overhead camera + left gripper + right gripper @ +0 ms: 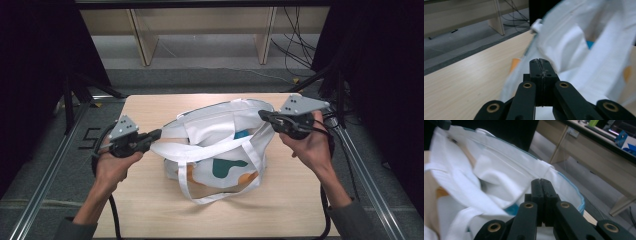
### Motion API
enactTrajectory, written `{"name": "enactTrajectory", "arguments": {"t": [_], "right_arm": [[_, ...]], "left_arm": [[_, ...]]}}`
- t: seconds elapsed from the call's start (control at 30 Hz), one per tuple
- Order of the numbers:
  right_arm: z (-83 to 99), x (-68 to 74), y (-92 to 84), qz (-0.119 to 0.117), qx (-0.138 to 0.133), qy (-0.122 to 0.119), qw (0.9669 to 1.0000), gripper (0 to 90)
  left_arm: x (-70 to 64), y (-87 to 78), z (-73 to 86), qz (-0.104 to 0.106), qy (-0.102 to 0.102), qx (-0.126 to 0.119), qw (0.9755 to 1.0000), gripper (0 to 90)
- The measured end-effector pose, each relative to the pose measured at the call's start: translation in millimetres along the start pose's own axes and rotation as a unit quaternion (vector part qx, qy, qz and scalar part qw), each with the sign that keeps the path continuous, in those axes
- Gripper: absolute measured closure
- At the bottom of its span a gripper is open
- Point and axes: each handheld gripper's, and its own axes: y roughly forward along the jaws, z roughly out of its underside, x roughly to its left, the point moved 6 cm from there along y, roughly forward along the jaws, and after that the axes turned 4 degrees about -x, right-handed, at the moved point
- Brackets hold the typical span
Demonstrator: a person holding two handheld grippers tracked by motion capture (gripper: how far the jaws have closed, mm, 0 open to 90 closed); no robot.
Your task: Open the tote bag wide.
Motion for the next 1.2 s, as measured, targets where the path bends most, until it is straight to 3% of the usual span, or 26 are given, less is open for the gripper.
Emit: {"name": "enactTrajectory", "arguments": {"t": [0.03,0.07,0.13,0.3,0.37,0.4,0.43,0.47,0.5,0.53,0.57,0.63,0.67,0.7,0.73,0.77,0.83,0.9,0.93,0.97,1.03,1.07,1.1,1.13,1.17,1.2], "right_arm": [[2.1,-7.0,12.4,-0.005,0.020,-0.008,0.9998,90.0],[2.1,-7.0,12.4,-0.005,0.020,-0.008,0.9998,90.0],[13.6,-14.0,26.0,-0.006,0.054,0.001,0.9985,90.0],[29.9,-21.1,32.6,0.001,0.078,0.005,0.9969,90.0],[47.0,-25.9,34.9,0.010,0.097,0.018,0.9951,90.0],[47.0,-25.9,34.9,0.010,0.097,0.018,0.9951,90.0],[64.4,-26.9,37.1,0.010,0.115,0.034,0.9927,90.0],[64.4,-26.9,37.1,0.010,0.115,0.034,0.9927,90.0],[74.5,-26.0,37.8,0.003,0.129,0.045,0.9906,90.0],[95.9,-20.4,43.6,-0.013,0.145,0.052,0.9880,90.0],[106.4,-17.6,45.4,-0.011,0.156,0.056,0.9861,90.0],[116.3,-15.2,48.1,-0.016,0.164,0.051,0.9850,90.0],[125.7,-13.1,50.0,-0.013,0.170,0.059,0.9836,90.0],[141.6,-9.4,53.8,-0.025,0.172,0.083,0.9812,90.0],[148.8,-7.4,57.1,-0.023,0.170,0.089,0.9812,90.0],[148.8,-7.4,57.1,-0.023,0.170,0.089,0.9812,90.0],[160.6,-0.7,62.3,-0.032,0.186,0.093,0.9777,90.0],[173.1,12.0,69.7,-0.042,0.202,0.092,0.9741,90.0],[174.2,12.3,68.8,-0.048,0.207,0.093,0.9727,90.0],[173.5,11.8,70.3,-0.038,0.192,0.099,0.9755,90.0],[171.3,10.0,67.8,-0.038,0.198,0.092,0.9752,90.0],[167.1,9.0,65.8,-0.032,0.195,0.092,0.9760,90.0],[153.3,3.4,59.5,-0.021,0.175,0.078,0.9812,90.0],[153.3,3.4,59.5,-0.021,0.175,0.078,0.9812,90.0],[134.8,-0.2,53.5,-0.022,0.143,0.078,0.9863,89.3],[134.8,-0.2,53.5,-0.022,0.143,0.078,0.9863,89.3]], "left_arm": [[4.7,9.3,-0.4,0.001,-0.009,0.004,0.9999,89.4],[4.7,9.3,-0.4,0.001,-0.009,0.004,0.9999,89.4],[11.6,21.9,1.6,-0.004,-0.014,0.011,0.9998,89.3],[24.2,36.0,6.5,-0.011,-0.033,0.017,0.9993,89.4],[31.6,51.2,18.7,-0.021,-0.035,0.037,0.9985,89.3],[31.6,51.2,18.7,-0.021,-0.035,0.037,0.9985,89.4],[33.4,56.7,25.1,-0.023,-0.037,0.046,0.9980,89.4],[35.2,62.1,32.1,-0.025,-0.039,0.054,0.9974,89.4],[38.1,65.8,39.7,-0.023,-0.035,0.068,0.9968,89.4],[40.5,73.5,52.9,-0.016,-0.044,0.074,0.9961,89.3],[42.2,76.4,60.0,-0.016,-0.043,0.083,0.9955,89.3],[43.3,79.0,67.4,-0.016,-0.041,0.096,0.9944,89.4],[44.0,82.6,75.0,-0.014,-0.042,0.100,0.9940,89.4],[43.4,88.0,89.0,-0.007,-0.044,0.116,0.9923,89.4],[42.2,90.0,94.3,-0.003,-0.051,0.119,0.9916,89.5],[42.2,90.0,94.3,-0.003,-0.051,0.119,0.9916,89.5],[40.1,91.0,101.3,-0.007,-0.045,0.121,0.9916,89.6],[38.5,88.0,101.7,-0.011,-0.020,0.133,0.9909,89.6],[37.2,88.1,100.4,-0.017,-0.021,0.132,0.9909,89.6],[37.2,88.1,100.4,-0.017,-0.021,0.132,0.9909,89.5],[35.1,85.9,95.4,-0.023,-0.027,0.128,0.9911,87.9],[32.8,83.4,90.5,-0.022,-0.035,0.116,0.9924,87.9],[30.0,79.2,84.7,-0.017,-0.031,0.108,0.9935,85.9],[24.9,76.1,78.9,-0.011,-0.027,0.098,0.9947,85.9],[12.6,71.8,68.9,0.002,-0.016,0.093,0.9955,85.1],[12.6,71.8,68.9,0.002,-0.016,0.093,0.9955,84.5]]}}
